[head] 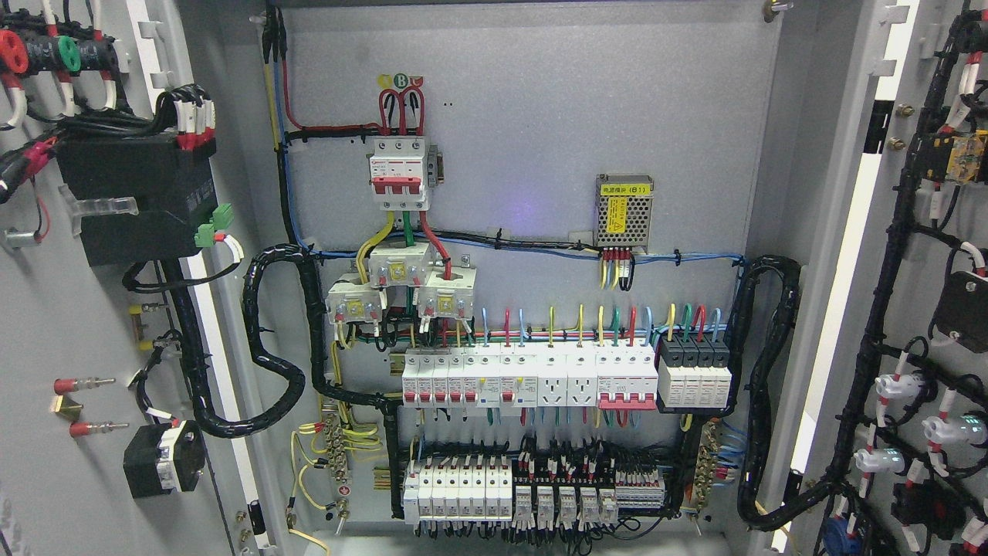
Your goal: Open door with both hands
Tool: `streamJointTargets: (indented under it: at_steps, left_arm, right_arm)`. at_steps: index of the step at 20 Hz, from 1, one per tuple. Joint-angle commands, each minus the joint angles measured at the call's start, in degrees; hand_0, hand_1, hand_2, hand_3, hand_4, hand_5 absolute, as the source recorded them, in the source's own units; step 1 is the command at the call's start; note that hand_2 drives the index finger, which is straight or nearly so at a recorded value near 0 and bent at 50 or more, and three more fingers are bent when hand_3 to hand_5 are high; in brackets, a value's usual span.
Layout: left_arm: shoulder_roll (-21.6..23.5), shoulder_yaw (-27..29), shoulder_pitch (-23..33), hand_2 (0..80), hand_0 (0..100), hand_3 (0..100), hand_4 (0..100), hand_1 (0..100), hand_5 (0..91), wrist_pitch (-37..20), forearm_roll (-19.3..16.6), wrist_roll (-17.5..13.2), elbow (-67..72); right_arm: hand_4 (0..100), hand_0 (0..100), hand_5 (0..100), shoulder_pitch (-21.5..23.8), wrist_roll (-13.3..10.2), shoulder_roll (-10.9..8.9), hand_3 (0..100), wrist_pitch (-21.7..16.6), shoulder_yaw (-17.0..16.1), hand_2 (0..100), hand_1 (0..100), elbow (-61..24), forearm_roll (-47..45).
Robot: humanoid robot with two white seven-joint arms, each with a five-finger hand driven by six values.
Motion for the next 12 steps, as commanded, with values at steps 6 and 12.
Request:
streamJointTargets:
  at_steps: [6, 12]
  left_arm:
    - [1.88, -11.84, 4.48, 0.0, 0, 0, 4, 0, 0.0, -0.2, 5.65, -1.61, -22.6]
    - [9.08, -23.88, 5.63, 0.0, 0, 0, 4, 0, 0.0, -0.2, 17.95, -1.61, -34.82]
  right_arm:
    - [0, 0, 0, 8.26, -1.25, -3.95, 0, -7.4, -7.22, 0, 0, -8.01, 2.17]
    - [0, 0, 0, 12.39, -1.87, -6.41, 0, -11.88, -10.04, 0, 0, -8.71, 2.17]
